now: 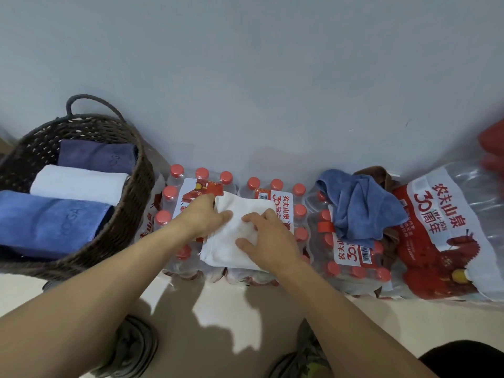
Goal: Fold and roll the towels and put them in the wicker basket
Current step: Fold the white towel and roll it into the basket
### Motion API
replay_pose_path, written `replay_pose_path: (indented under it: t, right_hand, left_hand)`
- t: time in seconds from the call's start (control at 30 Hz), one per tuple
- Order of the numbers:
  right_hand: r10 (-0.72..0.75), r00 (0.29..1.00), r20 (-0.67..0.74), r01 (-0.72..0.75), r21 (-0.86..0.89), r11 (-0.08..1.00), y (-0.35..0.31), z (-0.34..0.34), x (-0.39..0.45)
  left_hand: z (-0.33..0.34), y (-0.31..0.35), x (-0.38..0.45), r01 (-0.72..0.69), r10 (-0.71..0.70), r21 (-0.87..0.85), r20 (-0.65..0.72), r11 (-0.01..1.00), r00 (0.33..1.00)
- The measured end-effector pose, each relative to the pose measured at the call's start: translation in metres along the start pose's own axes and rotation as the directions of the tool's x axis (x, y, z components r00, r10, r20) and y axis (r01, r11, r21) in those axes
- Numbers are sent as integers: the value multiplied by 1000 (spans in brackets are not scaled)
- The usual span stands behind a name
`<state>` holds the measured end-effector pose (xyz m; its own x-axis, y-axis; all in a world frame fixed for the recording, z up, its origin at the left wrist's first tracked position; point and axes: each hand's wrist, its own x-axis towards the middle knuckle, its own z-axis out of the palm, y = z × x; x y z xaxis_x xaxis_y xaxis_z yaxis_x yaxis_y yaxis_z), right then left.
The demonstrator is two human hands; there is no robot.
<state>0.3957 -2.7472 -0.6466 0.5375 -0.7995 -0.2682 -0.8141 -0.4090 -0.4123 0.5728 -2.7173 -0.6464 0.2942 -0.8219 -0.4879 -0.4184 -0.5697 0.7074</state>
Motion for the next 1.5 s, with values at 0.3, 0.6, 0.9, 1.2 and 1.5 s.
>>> replay_pose_path:
  t: [0.3, 0.6, 0.9, 1.2, 1.5]
  right_hand:
    - [98, 994, -51, -103, -115, 988, -7, 3, 1]
    - [134, 989, 67, -126, -120, 985, -15, -23, 6]
    - [-253, 967, 32, 253, -228, 940, -28, -92, 1]
    - [30, 882, 470, -162, 243, 956, 46, -115, -7]
    - [380, 922, 76, -311, 730, 608, 89, -45, -4]
  left_hand:
    - [-12, 6, -14, 74, -180, 545, 145, 835, 973]
    - [-3, 25, -29, -19, -86, 419, 231, 908, 969]
    - [-13, 74, -40, -526, 443, 254, 321, 811, 837]
    - [-23, 52, -24, -120, 321, -483, 360, 867, 876]
    - [38, 17, -7, -168, 148, -54, -265, 984, 953]
